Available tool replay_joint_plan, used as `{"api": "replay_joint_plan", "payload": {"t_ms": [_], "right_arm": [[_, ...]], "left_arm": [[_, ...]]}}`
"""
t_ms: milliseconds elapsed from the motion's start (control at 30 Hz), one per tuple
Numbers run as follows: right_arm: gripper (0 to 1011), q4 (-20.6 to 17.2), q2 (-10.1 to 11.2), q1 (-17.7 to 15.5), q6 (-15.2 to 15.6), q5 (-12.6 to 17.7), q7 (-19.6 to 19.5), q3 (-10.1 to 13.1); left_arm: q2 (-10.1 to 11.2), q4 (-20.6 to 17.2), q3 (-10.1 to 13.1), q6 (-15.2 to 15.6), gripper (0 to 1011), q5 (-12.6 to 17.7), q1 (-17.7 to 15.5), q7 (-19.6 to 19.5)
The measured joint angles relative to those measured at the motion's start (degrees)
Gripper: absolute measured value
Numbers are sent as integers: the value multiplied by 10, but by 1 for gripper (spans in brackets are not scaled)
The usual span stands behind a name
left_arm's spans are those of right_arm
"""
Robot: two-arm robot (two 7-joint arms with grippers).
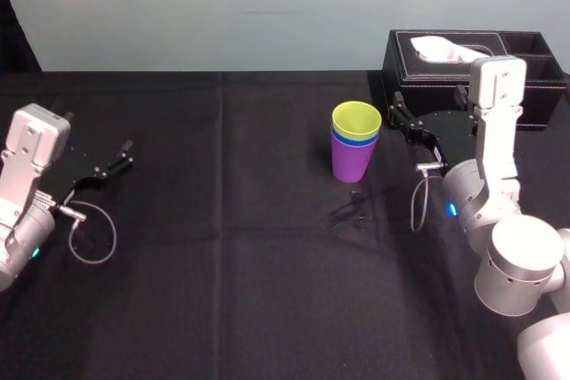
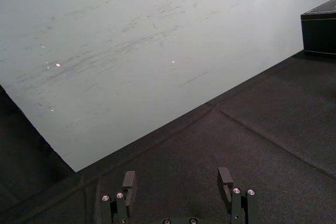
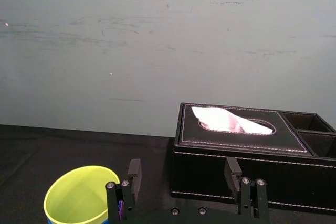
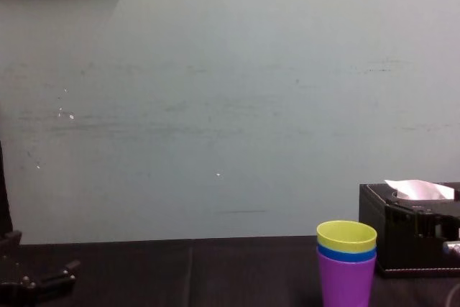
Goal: Stack the three plastic cups sequentially using one hand.
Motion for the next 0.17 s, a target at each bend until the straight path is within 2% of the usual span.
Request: {"api": "replay_joint_plan", "payload": {"t_ms": [167], "right_arm": [[1003, 0, 0, 0, 0, 0, 0, 0]], "left_arm": [[0, 0, 0, 0, 1011, 0, 0, 0]]}}
